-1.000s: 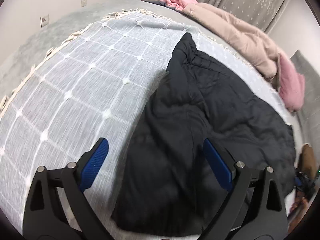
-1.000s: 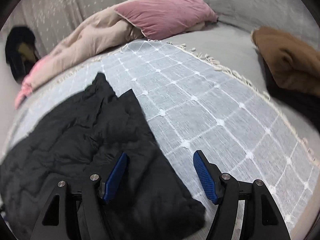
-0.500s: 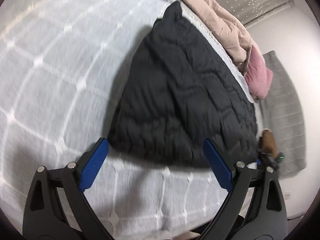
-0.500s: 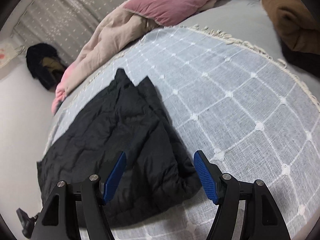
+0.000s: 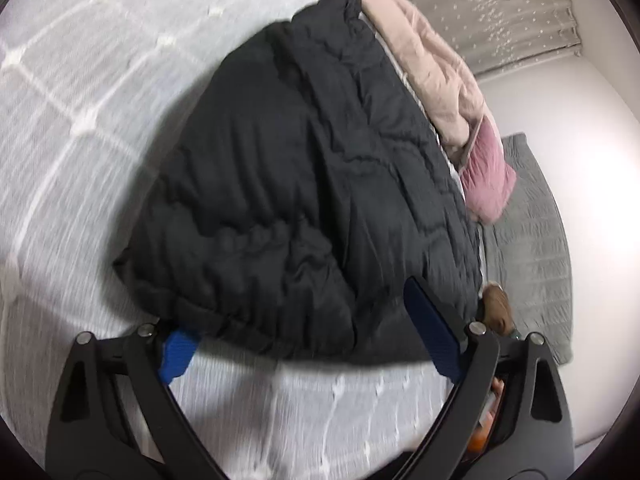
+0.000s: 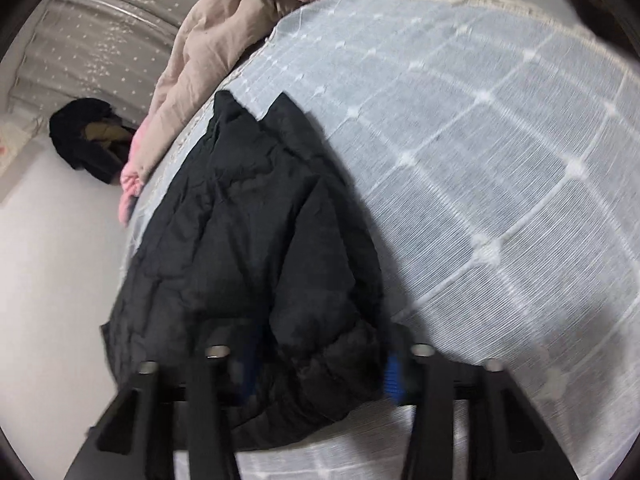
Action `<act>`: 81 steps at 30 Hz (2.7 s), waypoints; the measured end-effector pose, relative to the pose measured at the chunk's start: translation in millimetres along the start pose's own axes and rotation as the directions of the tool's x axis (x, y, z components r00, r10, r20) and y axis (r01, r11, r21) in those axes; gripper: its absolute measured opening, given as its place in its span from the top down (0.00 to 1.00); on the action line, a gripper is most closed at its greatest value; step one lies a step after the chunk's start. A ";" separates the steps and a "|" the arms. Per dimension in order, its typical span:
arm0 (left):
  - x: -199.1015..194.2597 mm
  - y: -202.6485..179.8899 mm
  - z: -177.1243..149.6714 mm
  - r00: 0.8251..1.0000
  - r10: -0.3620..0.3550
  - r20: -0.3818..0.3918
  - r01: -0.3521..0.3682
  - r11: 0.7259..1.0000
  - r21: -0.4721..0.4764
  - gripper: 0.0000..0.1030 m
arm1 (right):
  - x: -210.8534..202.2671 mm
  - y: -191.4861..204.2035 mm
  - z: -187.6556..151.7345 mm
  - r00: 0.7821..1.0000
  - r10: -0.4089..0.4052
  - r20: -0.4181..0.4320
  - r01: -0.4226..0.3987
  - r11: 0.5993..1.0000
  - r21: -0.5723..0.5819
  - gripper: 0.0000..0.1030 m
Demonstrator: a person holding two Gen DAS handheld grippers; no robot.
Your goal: Fold large clothes
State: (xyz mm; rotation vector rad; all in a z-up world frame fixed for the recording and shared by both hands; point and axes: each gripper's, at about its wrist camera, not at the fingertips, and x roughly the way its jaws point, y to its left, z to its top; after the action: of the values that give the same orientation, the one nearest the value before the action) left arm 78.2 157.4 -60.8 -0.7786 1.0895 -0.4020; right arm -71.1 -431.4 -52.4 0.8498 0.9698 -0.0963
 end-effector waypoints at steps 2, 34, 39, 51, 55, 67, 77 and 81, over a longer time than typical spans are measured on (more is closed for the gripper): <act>0.4 -0.1 8.8 0.997 0.032 0.075 -0.031 0.999 -0.016 0.26 | -0.7 3.0 -3.6 1.000 0.004 -0.024 -0.004 1.000 -0.014 0.65; -45.5 7.1 44.1 0.878 0.038 0.477 0.076 0.973 -0.218 0.87 | -10.5 199.4 -72.0 0.957 0.049 0.286 0.105 0.861 -0.498 0.49; -103.0 5.7 35.1 0.782 0.097 0.616 -0.003 0.988 -0.151 0.87 | 24.0 243.2 -96.2 0.976 0.125 0.177 -0.004 0.827 -0.562 0.49; -153.7 -55.1 5.1 0.709 -0.159 0.687 0.049 0.983 0.176 0.87 | 146.7 301.6 -180.1 0.977 0.060 -0.204 -0.188 0.693 -0.696 0.49; -131.0 -93.6 2.6 0.720 -0.299 0.626 0.132 0.945 0.299 0.87 | 165.2 293.3 -179.3 0.968 0.055 -0.244 -0.215 0.681 -0.700 0.49; -14.2 -203.6 -31.7 0.878 -0.419 0.230 0.228 0.790 0.570 0.83 | 91.3 232.5 -79.1 0.946 0.263 -0.190 -0.322 0.822 -0.470 0.37; 98.9 -215.2 -101.3 0.983 -0.058 -0.177 0.176 0.604 0.778 0.75 | 65.3 136.8 -3.8 0.946 0.323 -0.018 -0.323 0.942 -0.092 0.34; 86.8 -218.2 -119.9 0.975 -0.023 -0.221 0.201 0.513 0.835 0.59 | 64.3 135.9 3.0 0.921 0.389 -0.012 -0.390 0.920 -0.048 0.34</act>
State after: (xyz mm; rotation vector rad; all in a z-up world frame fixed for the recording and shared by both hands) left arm 24.0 -89.1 15.5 0.1057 0.8422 -1.0541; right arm 27.1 -322.2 -19.9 0.9821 0.7852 0.2713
